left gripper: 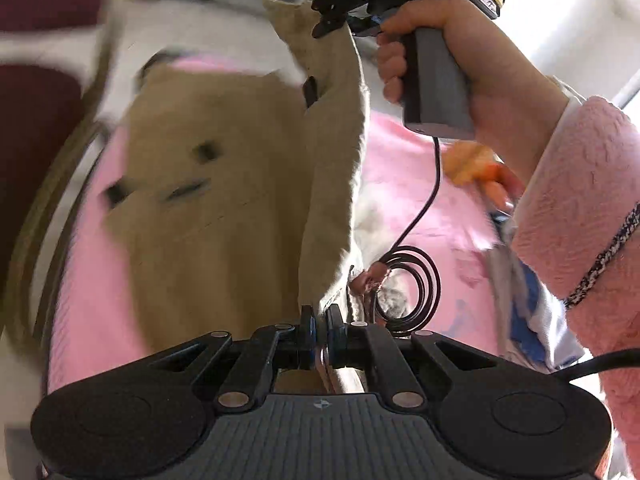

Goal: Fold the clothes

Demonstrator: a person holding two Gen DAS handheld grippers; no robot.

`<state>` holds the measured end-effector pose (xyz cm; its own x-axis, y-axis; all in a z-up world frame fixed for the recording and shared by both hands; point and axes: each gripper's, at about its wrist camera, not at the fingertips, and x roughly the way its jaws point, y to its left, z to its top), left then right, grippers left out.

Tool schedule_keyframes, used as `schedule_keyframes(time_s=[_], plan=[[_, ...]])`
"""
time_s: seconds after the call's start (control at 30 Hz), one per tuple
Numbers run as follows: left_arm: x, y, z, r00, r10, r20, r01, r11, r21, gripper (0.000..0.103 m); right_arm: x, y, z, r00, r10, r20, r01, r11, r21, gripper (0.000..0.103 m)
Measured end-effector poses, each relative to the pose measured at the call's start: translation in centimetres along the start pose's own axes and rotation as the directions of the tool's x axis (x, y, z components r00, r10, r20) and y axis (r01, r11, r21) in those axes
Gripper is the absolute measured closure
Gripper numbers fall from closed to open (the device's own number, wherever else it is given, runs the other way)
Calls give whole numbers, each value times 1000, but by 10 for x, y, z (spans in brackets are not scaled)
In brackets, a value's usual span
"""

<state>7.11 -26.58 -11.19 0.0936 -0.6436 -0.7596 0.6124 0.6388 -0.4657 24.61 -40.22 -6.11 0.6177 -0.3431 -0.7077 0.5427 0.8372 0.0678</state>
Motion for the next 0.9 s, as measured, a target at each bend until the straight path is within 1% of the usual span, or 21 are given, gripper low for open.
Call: schedule_keyframes(time_s=[0.03,0.13,0.17,0.2,0.23,0.27,0.3,0.33,0.37,0.43,0.5,0.57,0.6,0.7,0.73,0.77,0.83,0.87,0.9], plan=[[4,13,-2,1000,19,-23,-20,999,-43,99,15,16,-7,999,10,-35,-11,1000,-16,100],[16,35,-4,992,107,-65,-112,990,-81,99,63,68,-34,987,11,-159,-25,996,-85,98],[19,42,-5,987,137,-79,-144,985,-91,99,78,81,-43,979,13,-203,-35,994,-107,92],[23,47,-5,985,142,-95,-151,983,-102,97,91,91,-50,970,19,-244,-52,990,-129,86],[25,51,-6,985,138,-108,-150,982,-117,97,99,97,-56,962,26,-271,-69,986,-152,69],[26,52,-6,984,135,-115,-149,981,-126,96,101,100,-59,960,37,-278,-85,983,-163,57],[26,51,-5,984,138,-114,-151,981,-121,96,99,101,-61,961,53,-272,-101,981,-165,53],[25,49,-5,983,143,-112,-155,981,-113,96,95,100,-60,962,71,-263,-115,981,-157,45],[24,46,-6,983,151,-105,-161,982,-98,95,89,95,-56,964,90,-251,-128,982,-138,41],[25,41,-8,981,173,-92,-179,982,-59,95,78,87,-48,967,115,-227,-142,984,-105,41],[26,39,-10,980,173,-93,-178,983,-39,95,74,81,-35,975,97,-201,-117,989,-88,43],[28,38,-11,980,172,-96,-175,984,-26,95,71,76,-25,978,84,-189,-99,992,-75,61],[29,38,-11,979,178,-96,-180,983,-19,95,74,77,-23,976,84,-203,-101,992,-75,62],[31,39,-13,975,198,-98,-198,980,2,94,84,81,-23,973,75,-220,-98,991,-94,61],[33,39,-14,974,202,-102,-203,979,7,94,87,82,-23,974,69,-217,-92,991,-98,59],[35,40,-15,973,207,-105,-207,978,12,94,90,82,-24,975,62,-213,-85,991,-101,52],[38,40,-16,971,210,-111,-210,978,17,94,95,82,-25,978,49,-205,-72,992,-108,52],[41,40,-16,971,211,-115,-210,977,20,94,98,83,-25,979,42,-201,-66,992,-111,57],[42,41,-16,970,213,-117,-211,977,22,95,101,83,-25,980,36,-197,-59,992,-114,68]])
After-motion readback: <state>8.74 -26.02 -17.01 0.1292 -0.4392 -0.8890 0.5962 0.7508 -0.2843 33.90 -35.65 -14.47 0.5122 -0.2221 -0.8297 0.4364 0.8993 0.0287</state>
